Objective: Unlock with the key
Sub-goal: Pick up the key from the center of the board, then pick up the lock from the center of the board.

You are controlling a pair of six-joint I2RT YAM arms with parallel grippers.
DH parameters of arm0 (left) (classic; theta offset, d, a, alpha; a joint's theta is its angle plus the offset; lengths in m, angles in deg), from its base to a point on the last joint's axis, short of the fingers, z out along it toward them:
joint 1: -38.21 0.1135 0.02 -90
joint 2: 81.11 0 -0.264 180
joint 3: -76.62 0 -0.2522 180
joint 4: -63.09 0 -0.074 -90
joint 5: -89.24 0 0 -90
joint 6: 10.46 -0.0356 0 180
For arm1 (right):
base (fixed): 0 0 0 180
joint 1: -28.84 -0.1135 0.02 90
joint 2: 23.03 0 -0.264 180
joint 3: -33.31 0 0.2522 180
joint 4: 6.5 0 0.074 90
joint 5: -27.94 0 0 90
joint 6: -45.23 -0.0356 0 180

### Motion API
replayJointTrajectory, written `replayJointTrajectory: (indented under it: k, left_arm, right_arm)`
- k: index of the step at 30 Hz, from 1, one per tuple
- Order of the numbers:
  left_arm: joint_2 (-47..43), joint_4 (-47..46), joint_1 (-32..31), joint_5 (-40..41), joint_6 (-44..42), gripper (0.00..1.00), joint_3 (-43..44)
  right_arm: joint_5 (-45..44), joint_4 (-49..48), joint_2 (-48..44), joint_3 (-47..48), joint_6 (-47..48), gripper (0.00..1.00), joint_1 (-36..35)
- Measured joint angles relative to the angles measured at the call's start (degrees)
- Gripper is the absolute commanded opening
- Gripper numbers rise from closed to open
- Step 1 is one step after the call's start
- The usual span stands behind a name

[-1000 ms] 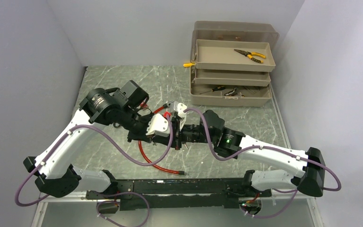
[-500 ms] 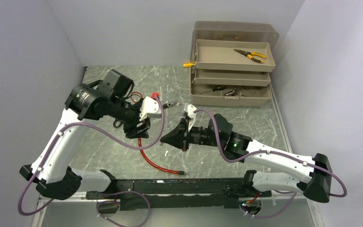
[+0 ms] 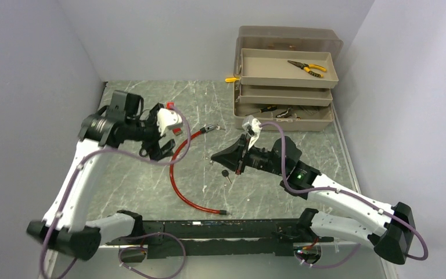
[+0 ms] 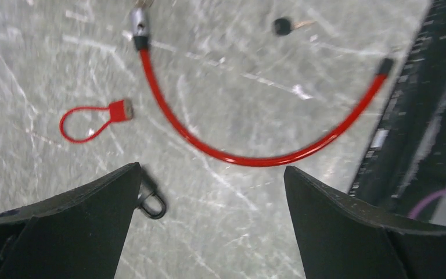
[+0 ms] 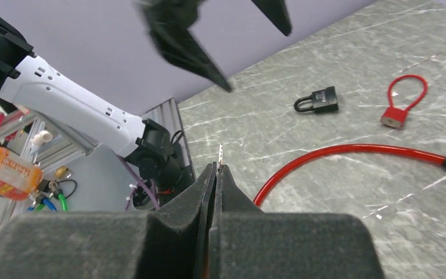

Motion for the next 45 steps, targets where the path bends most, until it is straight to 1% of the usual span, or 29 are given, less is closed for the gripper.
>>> replayJointTrajectory:
  k: [3, 5, 9, 11, 14, 17, 20, 24, 29, 32, 36, 41, 43, 45]
  left_arm:
    - [7.34, -4.28, 5.66, -0.04, -3.89, 0.99, -1.31]
    - [12.66, -8.17, 8.04, 0.44, -6.84, 0.99, -2.84]
    - [22.03, -13.44, 10.21, 2.69, -14.45, 0.99, -4.09]
    - [27.17, -13.53, 10.93, 3.85, -19.23, 0.99, -1.57]
    - [36.57, -12.9, 12.72, 4.02, -27.61, 0.99, 6.54]
    - [42.71, -14.03, 15.04, 3.28, -36.57, 0.99, 11.19]
    - [44.65, -15.63, 16.46, 4.11, -45.57, 0.99, 10.62]
    - [46.73, -18.12, 15.54, 5.25, -55.78, 0.99, 10.14]
    - [53.64, -18.18, 13.51, 6.62, -62.07, 0.99, 15.63]
    - [56.39, -18.6, 11.93, 8.07, -66.53, 0.99, 16.28]
    - [58.07, -17.88, 10.19, 9.49, -70.66, 0.99, 16.35]
    - [60.48, -15.02, 8.72, 11.43, -73.88, 0.99, 17.55]
    - [60.5, -13.97, 8.48, 12.24, -74.55, 0.98, 18.03]
    - [60.67, -12.44, 8.24, 12.94, -75.08, 0.94, 18.64]
  right_arm:
    - [0.37, 0.17, -0.48, -0.15, -0.55, 0.0, 2.16]
    - [0.48, 0.28, -0.79, -0.15, -0.68, 0.0, 2.99]
    - [0.52, 0.81, -1.11, -0.15, -0.87, 0.0, 4.22]
    - [0.55, 1.07, -1.25, -0.15, -1.03, 0.0, 4.83]
    - [0.52, 1.77, -1.66, -0.15, -1.36, 0.0, 5.84]
    - [0.52, 2.6, -2.25, -0.15, -1.92, 0.0, 6.78]
    - [0.52, 3.04, -2.4, -0.15, -2.14, 0.0, 7.43]
    - [0.52, 3.43, -2.4, -0.15, -2.38, 0.0, 8.44]
    - [1.01, 3.41, -2.38, -0.13, -2.84, 0.0, 10.14]
    - [1.84, 3.41, -2.03, -0.09, -3.17, 0.0, 11.89]
    - [3.21, 3.37, -1.38, -0.09, -3.87, 0.0, 14.08]
    - [5.27, 3.34, -1.03, -0.09, -5.01, 0.0, 16.41]
    - [6.01, 3.3, -1.01, -0.09, -5.42, 0.0, 17.11]
    - [6.64, 3.13, -0.92, -0.09, -5.86, 0.0, 17.73]
